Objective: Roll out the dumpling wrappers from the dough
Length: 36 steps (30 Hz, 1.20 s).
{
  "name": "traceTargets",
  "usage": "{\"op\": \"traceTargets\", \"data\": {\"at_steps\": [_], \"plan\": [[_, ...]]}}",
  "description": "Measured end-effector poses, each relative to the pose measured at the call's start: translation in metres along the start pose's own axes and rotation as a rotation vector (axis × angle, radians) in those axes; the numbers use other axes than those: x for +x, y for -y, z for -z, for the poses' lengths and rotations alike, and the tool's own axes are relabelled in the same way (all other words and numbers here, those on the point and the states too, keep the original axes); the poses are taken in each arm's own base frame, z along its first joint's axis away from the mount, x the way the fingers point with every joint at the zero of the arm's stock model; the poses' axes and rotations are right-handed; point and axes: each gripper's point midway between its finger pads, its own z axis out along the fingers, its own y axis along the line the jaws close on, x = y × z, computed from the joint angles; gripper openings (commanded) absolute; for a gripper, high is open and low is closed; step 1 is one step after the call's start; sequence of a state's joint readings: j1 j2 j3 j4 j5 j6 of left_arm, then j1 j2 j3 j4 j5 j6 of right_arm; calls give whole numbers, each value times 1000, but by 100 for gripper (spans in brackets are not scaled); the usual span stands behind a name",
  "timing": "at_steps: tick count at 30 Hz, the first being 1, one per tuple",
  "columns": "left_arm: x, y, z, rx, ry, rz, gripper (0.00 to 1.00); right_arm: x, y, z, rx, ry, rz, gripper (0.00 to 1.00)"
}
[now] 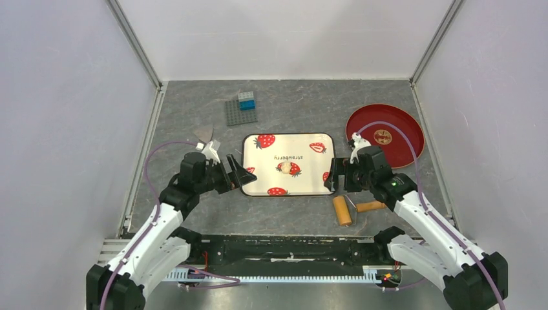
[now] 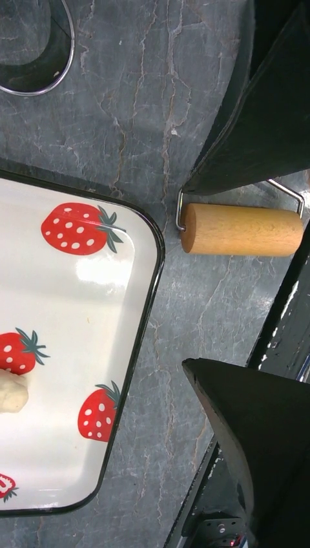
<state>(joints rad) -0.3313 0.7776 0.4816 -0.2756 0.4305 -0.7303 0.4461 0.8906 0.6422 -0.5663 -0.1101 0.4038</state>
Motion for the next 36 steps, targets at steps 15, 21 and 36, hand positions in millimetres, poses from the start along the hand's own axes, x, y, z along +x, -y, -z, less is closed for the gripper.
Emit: {"op": "traceTargets", "data": {"at_steps": [15, 21, 36], "plan": [[29, -3, -26, -22, -164, 48, 96, 3, 47, -5, 115, 28, -141, 98], [76, 41, -64, -20, -371, -60, 87, 0, 69, 1, 176, 59, -194, 98], [200, 200, -150, 104, -545, -430, 76, 18, 162, 35, 497, 58, -406, 98]]}}
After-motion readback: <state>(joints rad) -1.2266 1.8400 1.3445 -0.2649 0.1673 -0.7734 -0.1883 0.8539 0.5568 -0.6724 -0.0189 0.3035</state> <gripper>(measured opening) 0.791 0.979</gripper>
